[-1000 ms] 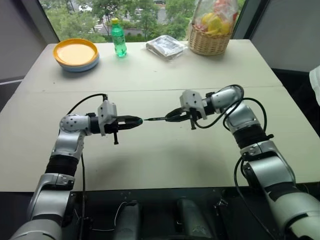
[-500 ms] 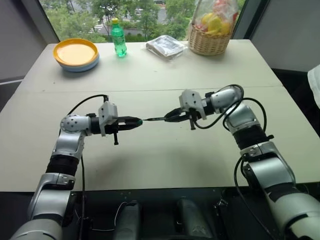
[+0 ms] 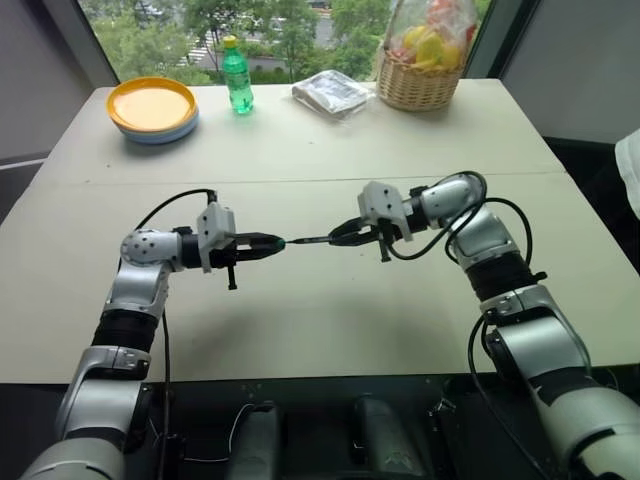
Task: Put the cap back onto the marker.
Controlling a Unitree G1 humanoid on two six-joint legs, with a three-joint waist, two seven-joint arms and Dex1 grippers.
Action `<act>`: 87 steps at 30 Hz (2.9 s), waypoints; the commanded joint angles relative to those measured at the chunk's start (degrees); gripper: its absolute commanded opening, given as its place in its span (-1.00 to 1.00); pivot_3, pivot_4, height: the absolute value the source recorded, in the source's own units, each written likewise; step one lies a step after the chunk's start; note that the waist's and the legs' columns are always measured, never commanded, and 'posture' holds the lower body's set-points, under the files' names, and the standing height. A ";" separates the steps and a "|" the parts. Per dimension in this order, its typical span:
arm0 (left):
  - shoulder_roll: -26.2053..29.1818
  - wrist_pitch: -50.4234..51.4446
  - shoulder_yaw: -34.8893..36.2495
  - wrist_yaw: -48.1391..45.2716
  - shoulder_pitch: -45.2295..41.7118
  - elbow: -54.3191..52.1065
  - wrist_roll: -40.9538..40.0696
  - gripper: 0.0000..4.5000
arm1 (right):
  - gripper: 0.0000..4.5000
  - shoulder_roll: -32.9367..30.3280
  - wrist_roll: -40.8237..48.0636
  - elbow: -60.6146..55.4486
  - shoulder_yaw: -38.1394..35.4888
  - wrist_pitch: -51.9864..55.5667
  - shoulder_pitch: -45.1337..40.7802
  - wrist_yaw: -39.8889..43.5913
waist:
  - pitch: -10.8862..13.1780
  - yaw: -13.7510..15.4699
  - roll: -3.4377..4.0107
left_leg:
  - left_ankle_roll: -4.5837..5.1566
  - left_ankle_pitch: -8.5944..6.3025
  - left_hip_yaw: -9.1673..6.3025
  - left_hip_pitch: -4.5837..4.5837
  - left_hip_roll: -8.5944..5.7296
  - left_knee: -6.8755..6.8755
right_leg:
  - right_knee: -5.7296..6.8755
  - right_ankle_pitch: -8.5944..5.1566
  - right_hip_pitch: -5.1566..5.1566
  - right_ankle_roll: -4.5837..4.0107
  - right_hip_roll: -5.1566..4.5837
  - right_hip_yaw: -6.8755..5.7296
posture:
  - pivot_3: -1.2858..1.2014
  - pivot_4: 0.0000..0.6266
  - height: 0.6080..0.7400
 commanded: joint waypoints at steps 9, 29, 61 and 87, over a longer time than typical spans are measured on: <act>-0.03 0.73 -0.18 -0.06 -0.38 -3.45 -0.87 -1.00 | -0.99 0.13 1.31 -2.66 0.11 0.07 -0.03 -0.17 | 0.00 0.01 0.00 | 0.00 0.00 0.00 0.00 0.00 0.00 | 0.00 0.00 0.00 0.00 0.00 0.00 | 0.03 -0.52 1.00; 0.42 1.78 -2.76 -2.13 -1.59 -1.22 1.43 -1.00 | -0.99 0.46 2.24 -8.58 1.57 2.99 1.49 0.02 | 0.00 0.03 0.00 | 0.00 0.00 0.00 0.00 0.00 0.00 | 0.00 0.00 0.00 0.00 0.01 0.00 | 0.03 -0.52 1.00; 1.16 -0.93 -4.13 0.52 -4.24 0.57 6.27 -1.00 | -0.99 1.71 -6.61 -12.47 8.28 5.50 1.77 -7.79 | 0.00 0.02 0.00 | 0.00 0.00 -0.01 -0.04 0.00 0.01 | 0.01 0.00 -0.04 0.00 0.02 -0.01 | 0.03 -0.52 1.00; 1.07 -5.38 -5.15 0.54 -7.49 1.67 8.50 -1.00 | -0.99 2.27 -8.42 -12.62 9.85 5.74 1.54 -9.34 | 0.00 -0.03 0.00 | 0.00 0.00 -0.01 -0.06 0.00 0.01 | 0.02 0.00 -0.05 0.00 0.02 -0.01 | 0.03 -0.52 1.00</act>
